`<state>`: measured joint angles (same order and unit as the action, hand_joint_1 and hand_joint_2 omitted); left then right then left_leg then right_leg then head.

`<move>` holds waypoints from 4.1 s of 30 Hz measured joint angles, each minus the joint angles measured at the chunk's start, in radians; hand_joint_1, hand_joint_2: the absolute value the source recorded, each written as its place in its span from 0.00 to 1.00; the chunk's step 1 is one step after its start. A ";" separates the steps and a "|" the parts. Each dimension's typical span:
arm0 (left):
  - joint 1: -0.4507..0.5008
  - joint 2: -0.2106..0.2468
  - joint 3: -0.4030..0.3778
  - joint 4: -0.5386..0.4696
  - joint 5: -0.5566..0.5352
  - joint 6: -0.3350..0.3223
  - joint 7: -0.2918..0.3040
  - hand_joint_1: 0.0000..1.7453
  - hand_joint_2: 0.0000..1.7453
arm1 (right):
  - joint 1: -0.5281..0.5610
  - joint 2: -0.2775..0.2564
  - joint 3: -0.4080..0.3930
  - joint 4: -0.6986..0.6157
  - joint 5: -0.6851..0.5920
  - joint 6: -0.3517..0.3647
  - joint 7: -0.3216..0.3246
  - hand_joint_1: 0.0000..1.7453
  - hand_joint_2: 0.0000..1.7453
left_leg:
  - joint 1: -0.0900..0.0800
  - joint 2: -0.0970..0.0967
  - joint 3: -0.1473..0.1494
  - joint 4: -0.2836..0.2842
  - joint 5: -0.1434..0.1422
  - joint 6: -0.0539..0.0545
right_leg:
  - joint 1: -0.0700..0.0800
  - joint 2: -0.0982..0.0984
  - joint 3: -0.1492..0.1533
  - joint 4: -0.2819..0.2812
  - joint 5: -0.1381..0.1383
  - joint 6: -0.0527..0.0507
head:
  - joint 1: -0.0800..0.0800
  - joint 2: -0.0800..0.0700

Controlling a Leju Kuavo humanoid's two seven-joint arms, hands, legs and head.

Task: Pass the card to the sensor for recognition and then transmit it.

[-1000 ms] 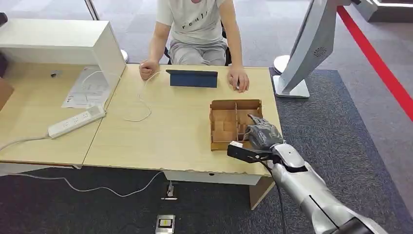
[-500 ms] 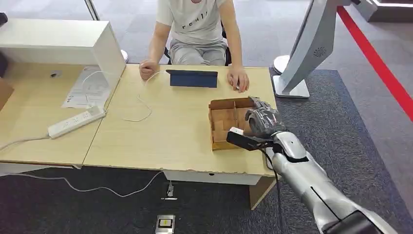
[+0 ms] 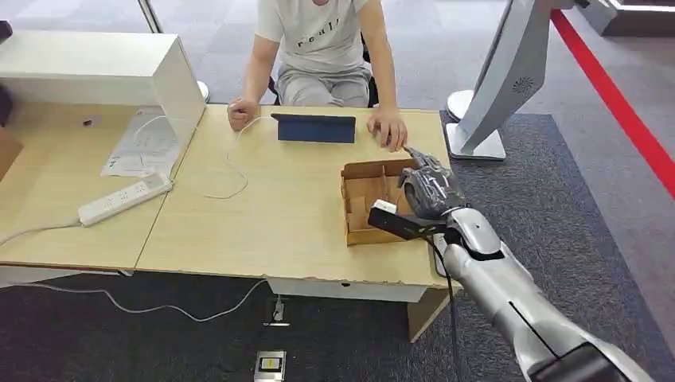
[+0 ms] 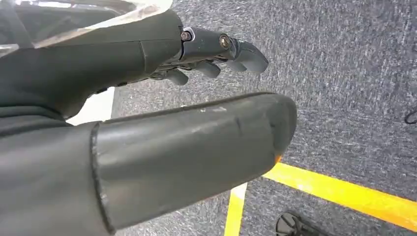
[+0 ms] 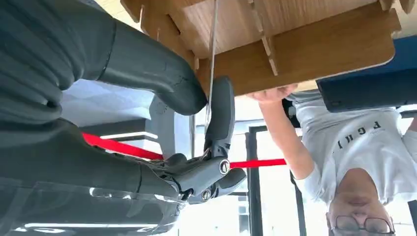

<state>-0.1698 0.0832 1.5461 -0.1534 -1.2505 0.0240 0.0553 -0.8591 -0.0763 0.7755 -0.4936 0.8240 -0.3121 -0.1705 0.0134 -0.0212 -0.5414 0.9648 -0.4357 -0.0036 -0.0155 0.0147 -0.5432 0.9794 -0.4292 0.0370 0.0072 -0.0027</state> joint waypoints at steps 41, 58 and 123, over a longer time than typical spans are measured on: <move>0.000 -0.033 -0.003 0.000 -0.070 0.000 0.018 0.00 0.00 | -0.263 0.108 -0.028 0.169 0.171 0.025 0.167 1.00 1.00 | 0.000 0.000 -0.002 0.000 0.000 0.000 | 0.000 0.000 -0.002 0.000 0.000 0.000 | 0.000 0.000; 0.000 -0.036 -0.003 0.000 -0.069 0.000 0.055 0.00 0.00 | -0.244 0.105 -0.024 0.192 0.215 0.032 0.148 0.00 0.00 | 0.000 0.000 -0.002 0.000 0.000 0.000 | 0.000 0.000 -0.002 0.000 0.000 0.000 | 0.000 0.000; -0.001 -0.032 0.000 0.000 0.267 0.119 0.023 0.00 0.00 | 0.752 -0.199 -0.732 0.301 -0.301 0.044 0.400 0.00 0.00 | 0.000 -0.001 0.002 0.003 -0.010 0.004 | 0.000 -0.003 0.006 -0.004 -0.008 0.005 | 0.000 0.000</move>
<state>-0.1712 0.0515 1.5461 -0.1534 -0.9831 0.1434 0.0778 -0.1070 -0.2750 0.0435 -0.1923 0.5226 -0.2682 0.2292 0.0134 -0.0224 -0.5391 0.9677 -0.4459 0.0005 -0.0155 0.0118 -0.5375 0.9755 -0.4374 0.0419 0.0069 -0.0027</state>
